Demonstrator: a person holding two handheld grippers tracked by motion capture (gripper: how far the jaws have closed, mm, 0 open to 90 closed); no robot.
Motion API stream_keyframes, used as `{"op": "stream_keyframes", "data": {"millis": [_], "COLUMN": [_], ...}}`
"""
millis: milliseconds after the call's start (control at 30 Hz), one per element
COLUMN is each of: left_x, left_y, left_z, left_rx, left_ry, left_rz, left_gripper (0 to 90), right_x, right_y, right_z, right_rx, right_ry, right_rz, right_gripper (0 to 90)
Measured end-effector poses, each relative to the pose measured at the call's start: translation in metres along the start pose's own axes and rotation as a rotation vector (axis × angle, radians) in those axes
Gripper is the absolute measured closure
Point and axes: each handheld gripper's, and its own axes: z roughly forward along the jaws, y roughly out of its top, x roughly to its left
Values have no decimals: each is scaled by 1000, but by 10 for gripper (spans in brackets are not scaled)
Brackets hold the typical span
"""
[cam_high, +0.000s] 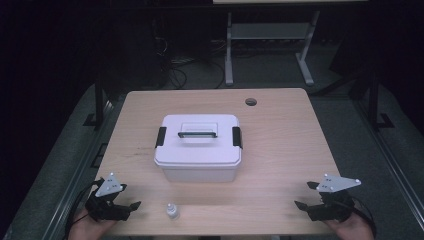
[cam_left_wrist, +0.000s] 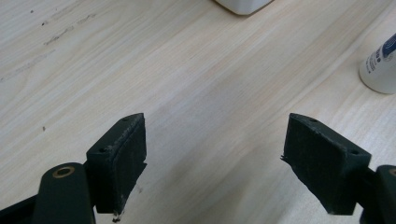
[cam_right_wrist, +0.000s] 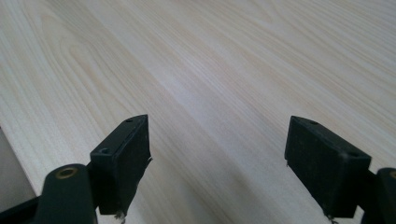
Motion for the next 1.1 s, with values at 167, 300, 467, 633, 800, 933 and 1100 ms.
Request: {"op": "stream_keyframes", "data": {"millis": [167,300,467,633,800,933,1100], "left_x": [0,0,3,4,5,6,6], "left_y": [0,-1,-2,-3,-5,-5,-4], "left_z": [2,3,5,5,4,5,6], "left_rx": [-2,-13,-10,-17,-19,-23,-21], "left_ry": [-19,-30,-39,-48,-50,-52,-57], "left_rz": [-1,-5,-11,-23,-22,-27,-22], "left_gripper": [214,214,214,214,214,214,214], "right_x": [-6,-11,-22,-28,-36,-41,-45], "right_y": [6,10,23,34,58,75,88], "right_z": [-2,-4,-7,-9,-7,-6,-5], "right_rx": [9,21,57,66,111,129,120], "right_ry": [22,37,59,81,115,130,148], "right_rz": [-2,-7,-39,-53,-105,-134,-150], "right_gripper": [221,224,232,241,242,242,243]}}
